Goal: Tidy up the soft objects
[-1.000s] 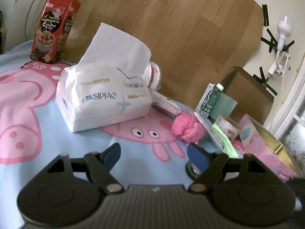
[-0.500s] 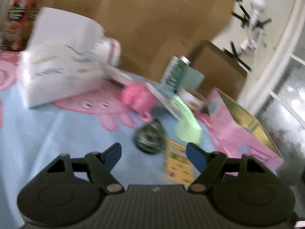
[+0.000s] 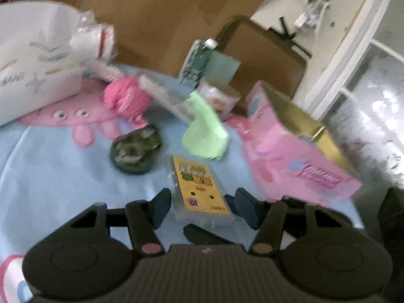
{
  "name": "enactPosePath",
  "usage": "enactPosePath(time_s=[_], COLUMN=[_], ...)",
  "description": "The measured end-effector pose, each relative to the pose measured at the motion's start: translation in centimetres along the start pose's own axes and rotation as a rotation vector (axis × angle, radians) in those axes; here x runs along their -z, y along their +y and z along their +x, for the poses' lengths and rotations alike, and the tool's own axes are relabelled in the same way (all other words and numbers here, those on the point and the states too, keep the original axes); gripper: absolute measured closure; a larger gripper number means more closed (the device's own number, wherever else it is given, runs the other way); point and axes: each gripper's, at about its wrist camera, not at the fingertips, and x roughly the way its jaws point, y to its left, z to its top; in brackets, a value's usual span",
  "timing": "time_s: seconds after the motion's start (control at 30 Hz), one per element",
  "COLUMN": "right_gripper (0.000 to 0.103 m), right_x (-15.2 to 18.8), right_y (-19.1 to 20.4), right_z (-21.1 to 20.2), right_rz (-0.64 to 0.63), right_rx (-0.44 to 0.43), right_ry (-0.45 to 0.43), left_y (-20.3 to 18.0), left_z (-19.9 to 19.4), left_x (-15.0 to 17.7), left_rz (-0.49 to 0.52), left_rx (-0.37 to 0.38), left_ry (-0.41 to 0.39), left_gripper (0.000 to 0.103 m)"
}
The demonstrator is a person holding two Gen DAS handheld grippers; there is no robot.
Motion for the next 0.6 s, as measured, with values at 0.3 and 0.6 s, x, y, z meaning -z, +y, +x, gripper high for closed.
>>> enactPosePath(time_s=[0.3, 0.6], right_gripper=[0.052, 0.051], right_x=[0.6, 1.9], right_y=[-2.3, -2.9], right_z=[-3.0, -2.9], right_rz=[0.038, 0.028], right_rx=[0.072, 0.073], right_ry=[-0.057, -0.008], left_y=[-4.2, -4.8], left_z=[0.6, 2.4], left_x=[-0.4, 0.9], left_rz=[0.083, 0.085], left_rx=[0.048, 0.042], left_ry=[0.012, 0.087], left_gripper=[0.047, 0.047])
